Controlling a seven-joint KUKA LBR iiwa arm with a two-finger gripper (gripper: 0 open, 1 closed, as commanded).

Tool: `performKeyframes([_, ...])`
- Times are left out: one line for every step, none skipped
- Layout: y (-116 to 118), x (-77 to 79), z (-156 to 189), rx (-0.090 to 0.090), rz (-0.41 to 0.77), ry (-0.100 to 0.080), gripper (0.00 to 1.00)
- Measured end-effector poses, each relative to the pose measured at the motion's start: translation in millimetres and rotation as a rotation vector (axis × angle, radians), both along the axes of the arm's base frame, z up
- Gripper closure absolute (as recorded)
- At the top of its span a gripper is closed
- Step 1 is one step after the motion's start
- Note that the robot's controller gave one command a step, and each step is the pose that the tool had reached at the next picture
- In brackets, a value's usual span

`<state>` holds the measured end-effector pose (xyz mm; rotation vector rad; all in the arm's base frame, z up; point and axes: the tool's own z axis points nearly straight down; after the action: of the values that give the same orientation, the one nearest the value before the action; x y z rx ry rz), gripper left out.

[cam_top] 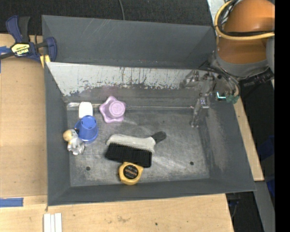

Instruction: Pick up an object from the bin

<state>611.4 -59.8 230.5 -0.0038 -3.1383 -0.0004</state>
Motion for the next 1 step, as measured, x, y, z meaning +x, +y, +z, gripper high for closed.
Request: performKeyframes([0.1,1.5,4.1,-0.001,0.001,-0.008,0.0])
